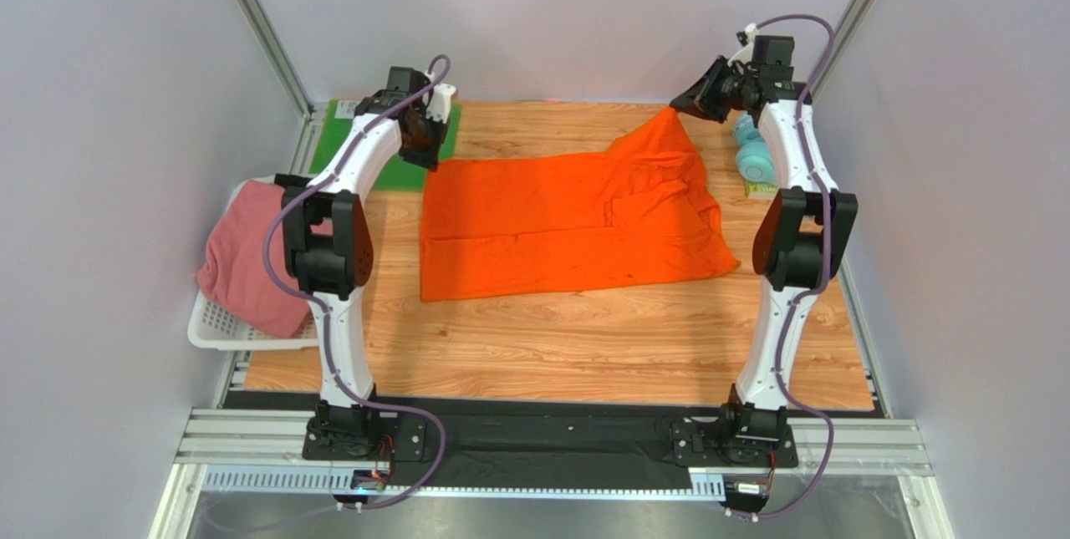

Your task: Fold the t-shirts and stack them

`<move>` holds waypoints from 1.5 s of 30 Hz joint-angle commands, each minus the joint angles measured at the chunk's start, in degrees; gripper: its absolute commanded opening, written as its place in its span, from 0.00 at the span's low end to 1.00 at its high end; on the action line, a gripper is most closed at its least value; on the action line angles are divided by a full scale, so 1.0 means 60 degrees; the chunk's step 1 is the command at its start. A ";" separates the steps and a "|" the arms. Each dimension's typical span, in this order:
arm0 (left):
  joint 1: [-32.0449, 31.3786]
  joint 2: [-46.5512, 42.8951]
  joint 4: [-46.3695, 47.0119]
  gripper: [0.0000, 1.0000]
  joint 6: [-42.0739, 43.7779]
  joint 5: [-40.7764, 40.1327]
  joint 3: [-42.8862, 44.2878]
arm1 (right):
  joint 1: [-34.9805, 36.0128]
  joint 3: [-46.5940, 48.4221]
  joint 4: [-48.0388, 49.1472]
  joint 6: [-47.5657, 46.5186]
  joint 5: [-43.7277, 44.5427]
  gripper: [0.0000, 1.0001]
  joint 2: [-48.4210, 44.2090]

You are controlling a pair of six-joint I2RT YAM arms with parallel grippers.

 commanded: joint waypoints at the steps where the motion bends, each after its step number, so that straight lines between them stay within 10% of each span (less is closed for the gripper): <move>1: 0.0105 -0.1046 -0.0067 0.00 0.0199 0.0077 -0.0545 | -0.0029 -0.0672 0.0257 -0.0005 -0.0142 0.00 -0.0880; 45: 0.0105 -0.4841 0.0299 0.00 0.0946 0.1454 -0.6155 | 0.0000 -0.8611 -0.1340 0.0054 0.2685 0.00 -0.6960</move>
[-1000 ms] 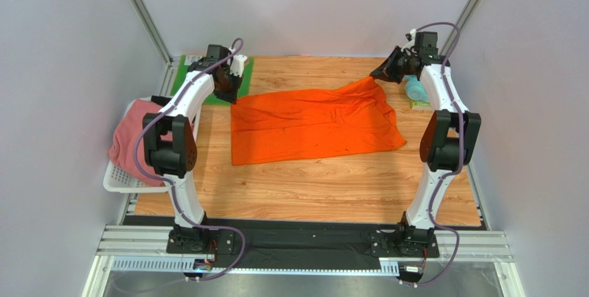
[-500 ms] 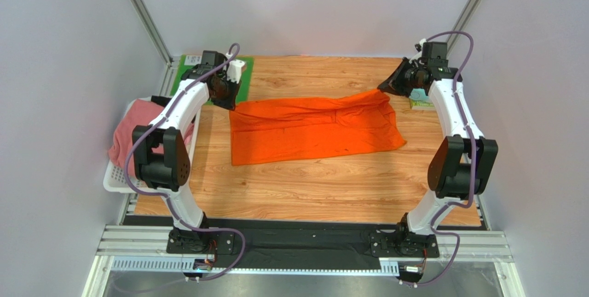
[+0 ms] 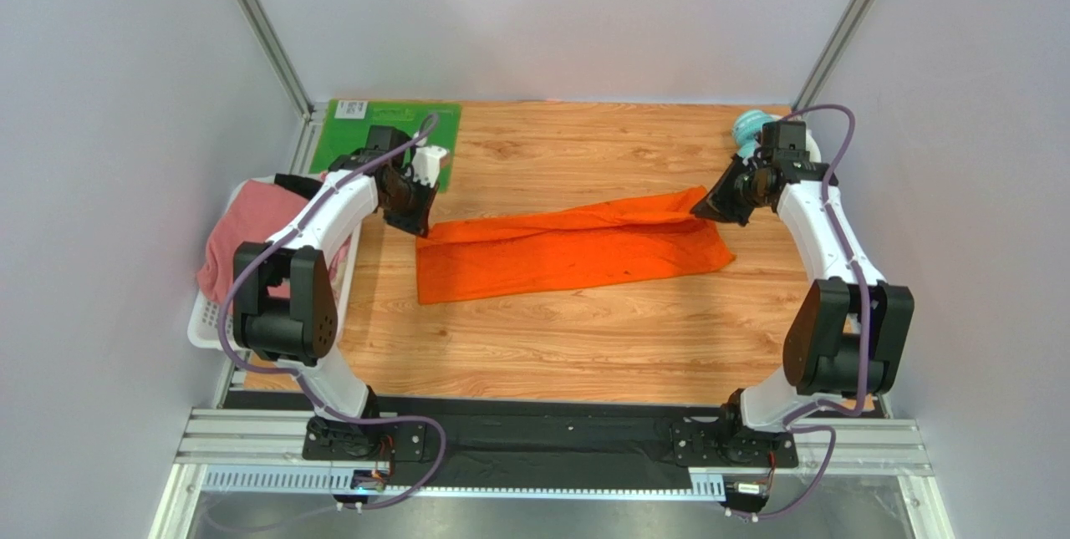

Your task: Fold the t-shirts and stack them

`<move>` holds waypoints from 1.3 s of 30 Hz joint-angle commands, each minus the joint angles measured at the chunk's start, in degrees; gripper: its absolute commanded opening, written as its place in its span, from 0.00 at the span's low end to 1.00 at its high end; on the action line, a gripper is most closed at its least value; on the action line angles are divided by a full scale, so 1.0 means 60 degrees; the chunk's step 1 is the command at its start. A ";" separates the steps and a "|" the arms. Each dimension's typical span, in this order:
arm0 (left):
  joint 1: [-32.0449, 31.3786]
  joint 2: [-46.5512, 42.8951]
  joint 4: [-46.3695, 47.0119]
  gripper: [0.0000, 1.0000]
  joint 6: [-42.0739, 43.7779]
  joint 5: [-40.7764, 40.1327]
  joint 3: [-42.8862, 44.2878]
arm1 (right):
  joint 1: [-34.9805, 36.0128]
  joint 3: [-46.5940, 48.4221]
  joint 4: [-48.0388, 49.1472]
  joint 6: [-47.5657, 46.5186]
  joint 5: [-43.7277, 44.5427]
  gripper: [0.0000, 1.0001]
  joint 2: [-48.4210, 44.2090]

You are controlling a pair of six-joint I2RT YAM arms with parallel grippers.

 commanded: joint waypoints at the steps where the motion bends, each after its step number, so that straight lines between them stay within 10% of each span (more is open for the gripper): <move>1: 0.0021 -0.0663 0.0212 0.00 0.0400 0.0424 -0.0772 | 0.0011 -0.0932 0.0029 0.0170 0.0477 0.00 -0.0687; 10: 0.0021 -0.1044 0.0388 0.08 0.0532 0.0365 -0.2252 | 0.0041 -0.2342 -0.0263 0.0112 0.0815 0.05 -0.0337; 14: 0.0021 -0.1264 0.0374 0.41 0.0576 0.0146 -0.2443 | 0.0070 -0.2255 -0.0439 0.0141 0.0888 0.01 -0.0248; 22: 0.0021 -0.2288 -0.0343 0.60 0.0620 -0.0265 -0.1699 | 0.0230 -0.1652 -0.1391 0.0550 0.1021 0.13 -0.0847; 31: -0.0343 -0.2115 -0.0785 0.63 0.0049 0.0556 -0.0261 | 0.0715 -0.2314 -0.0821 0.1459 -0.0109 0.22 -0.1875; 39: -0.0697 0.0270 0.0036 0.54 -0.0040 0.0263 -0.0451 | 0.0861 0.0497 -0.0543 0.1342 0.0229 0.20 0.1023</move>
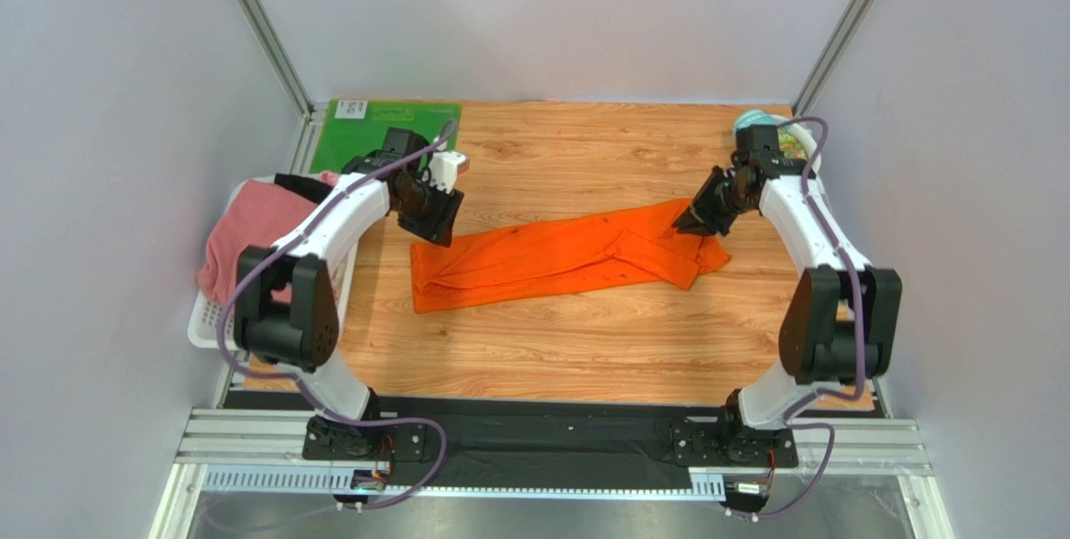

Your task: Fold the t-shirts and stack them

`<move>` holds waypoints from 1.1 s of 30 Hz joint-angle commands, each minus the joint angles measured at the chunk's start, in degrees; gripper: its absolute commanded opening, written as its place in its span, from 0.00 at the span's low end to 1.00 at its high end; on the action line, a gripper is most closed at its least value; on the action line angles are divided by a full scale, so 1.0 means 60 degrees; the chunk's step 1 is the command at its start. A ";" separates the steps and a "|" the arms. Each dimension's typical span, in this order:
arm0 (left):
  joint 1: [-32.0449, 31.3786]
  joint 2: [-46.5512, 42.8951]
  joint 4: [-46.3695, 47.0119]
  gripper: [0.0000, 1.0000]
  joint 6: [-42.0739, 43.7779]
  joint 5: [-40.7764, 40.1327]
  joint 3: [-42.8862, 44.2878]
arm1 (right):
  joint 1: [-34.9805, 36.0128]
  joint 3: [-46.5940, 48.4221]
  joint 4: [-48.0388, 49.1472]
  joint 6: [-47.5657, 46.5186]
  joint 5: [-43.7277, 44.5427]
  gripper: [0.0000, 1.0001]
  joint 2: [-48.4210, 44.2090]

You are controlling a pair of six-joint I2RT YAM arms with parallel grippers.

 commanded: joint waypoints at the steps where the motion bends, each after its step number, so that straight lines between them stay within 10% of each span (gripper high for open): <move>1: 0.0017 0.1166 0.0357 0.52 -0.0094 -0.0051 -0.0203 | 0.0147 0.1221 0.0540 0.0133 -0.0022 0.19 0.1661; 18: 0.0207 0.0582 0.1134 0.48 0.0389 -0.1207 -0.2459 | 0.0528 0.3828 0.0336 0.0060 0.0562 0.18 0.5282; 33: 0.1365 -0.0062 0.0417 0.48 0.0698 -0.1137 -0.1552 | 0.0294 0.3537 0.0291 -0.0175 0.0710 0.17 0.5430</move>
